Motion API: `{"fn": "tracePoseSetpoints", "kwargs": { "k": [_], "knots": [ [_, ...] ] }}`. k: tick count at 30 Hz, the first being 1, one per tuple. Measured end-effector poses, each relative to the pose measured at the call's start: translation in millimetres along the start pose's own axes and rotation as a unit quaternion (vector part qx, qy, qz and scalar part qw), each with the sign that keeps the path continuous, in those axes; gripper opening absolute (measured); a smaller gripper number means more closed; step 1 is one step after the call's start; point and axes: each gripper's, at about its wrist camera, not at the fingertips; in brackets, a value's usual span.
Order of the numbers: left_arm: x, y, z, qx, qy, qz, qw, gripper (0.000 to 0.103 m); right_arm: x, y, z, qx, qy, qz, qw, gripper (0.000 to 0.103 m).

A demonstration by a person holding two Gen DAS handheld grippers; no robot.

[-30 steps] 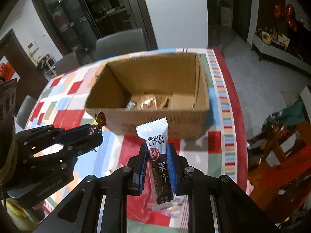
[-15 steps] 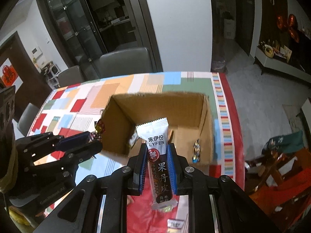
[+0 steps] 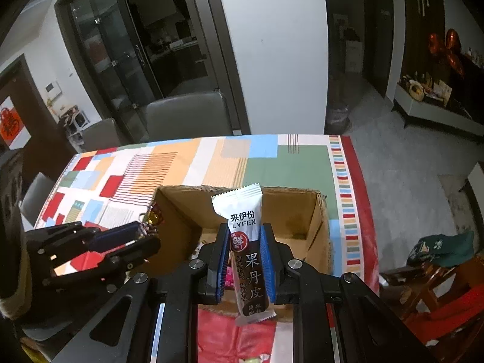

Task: Organize snacks
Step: 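Carry both snacks into the cardboard box and open both tools, then move both tools back from the box to the remaining snacks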

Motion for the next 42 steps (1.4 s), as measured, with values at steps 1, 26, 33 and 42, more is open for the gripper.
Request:
{"fn": "tracePoseSetpoints", "kwargs": {
  "k": [1, 26, 33, 42],
  "knots": [
    [-1, 1, 0, 0.001, -0.002, -0.004, 1.0, 0.044, -4, 1, 0, 0.003, 0.001, 0.004, 1.0, 0.022],
    [52, -14, 83, -0.019, -0.03, 0.007, 0.9993, 0.054, 42, -1, 84, 0.009, 0.009, 0.026, 1.0, 0.048],
    [45, -19, 106, -0.028, 0.005, 0.013, 0.9995, 0.057, 36, 1, 113, 0.011, 0.067, 0.032, 0.997, 0.048],
    [18, -19, 142, -0.042, 0.083, 0.02, 0.9955, 0.059, 10, -4, 156, 0.009, 0.151, 0.046, 0.987, 0.047]
  ]
}}
Point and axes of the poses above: each gripper's, at about its wrist camera, not at the fingertips, and x roughly against the way its jaws point, y to its left, z to its underside, and after that the axes turned 14 degrees about z, right-handed
